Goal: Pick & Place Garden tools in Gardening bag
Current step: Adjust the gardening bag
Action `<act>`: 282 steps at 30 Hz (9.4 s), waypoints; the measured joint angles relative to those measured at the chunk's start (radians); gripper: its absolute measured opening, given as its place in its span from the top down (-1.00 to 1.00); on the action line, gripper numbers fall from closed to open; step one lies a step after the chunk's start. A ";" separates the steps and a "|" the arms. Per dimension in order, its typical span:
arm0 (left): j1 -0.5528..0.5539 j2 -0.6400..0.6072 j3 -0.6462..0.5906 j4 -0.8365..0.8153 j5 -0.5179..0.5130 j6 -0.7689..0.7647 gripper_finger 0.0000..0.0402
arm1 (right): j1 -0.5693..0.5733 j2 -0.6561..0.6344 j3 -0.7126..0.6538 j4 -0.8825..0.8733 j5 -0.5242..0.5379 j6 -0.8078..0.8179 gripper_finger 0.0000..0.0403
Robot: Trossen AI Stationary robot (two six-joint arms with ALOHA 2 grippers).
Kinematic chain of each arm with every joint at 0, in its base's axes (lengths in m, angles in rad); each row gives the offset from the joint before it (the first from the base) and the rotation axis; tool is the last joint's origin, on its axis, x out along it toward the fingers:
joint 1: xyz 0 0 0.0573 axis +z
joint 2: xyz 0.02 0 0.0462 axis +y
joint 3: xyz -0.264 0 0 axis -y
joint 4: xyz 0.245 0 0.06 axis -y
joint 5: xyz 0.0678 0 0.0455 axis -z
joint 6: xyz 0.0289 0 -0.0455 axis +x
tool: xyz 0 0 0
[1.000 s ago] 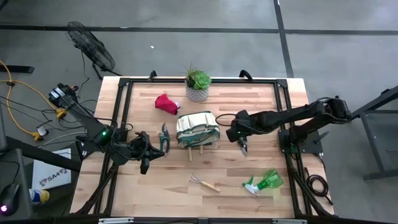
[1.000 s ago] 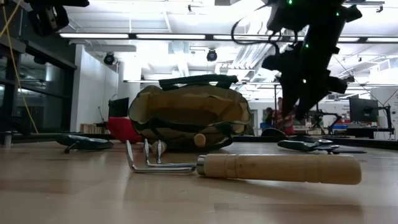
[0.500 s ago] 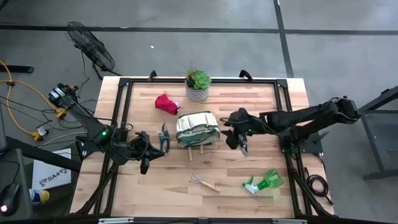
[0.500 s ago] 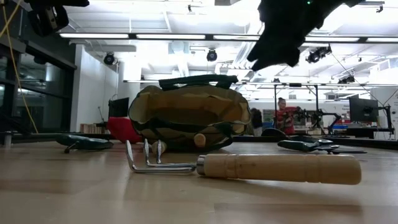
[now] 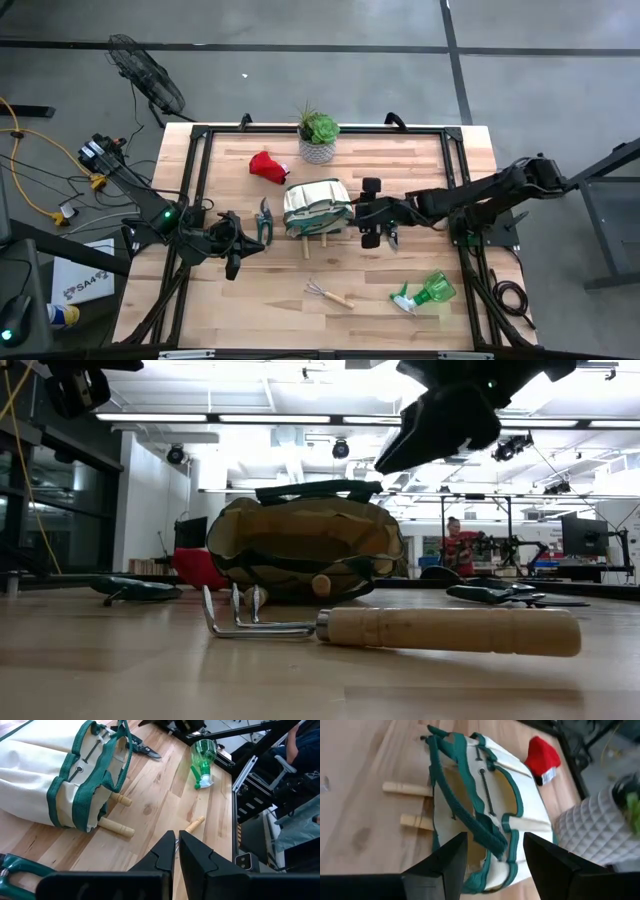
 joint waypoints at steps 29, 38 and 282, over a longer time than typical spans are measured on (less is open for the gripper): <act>0.000 0.000 0.000 -0.001 0.000 -0.008 0.89 | 0.035 0.187 0.042 0.222 0.167 -0.289 0.34; 0.000 0.000 0.000 0.000 0.000 -0.008 0.89 | 0.021 0.187 0.156 0.158 0.171 -0.198 0.95; 1.010 0.449 0.050 0.206 1.026 -0.078 1.00 | -0.564 0.368 0.504 -0.658 -0.426 0.660 0.98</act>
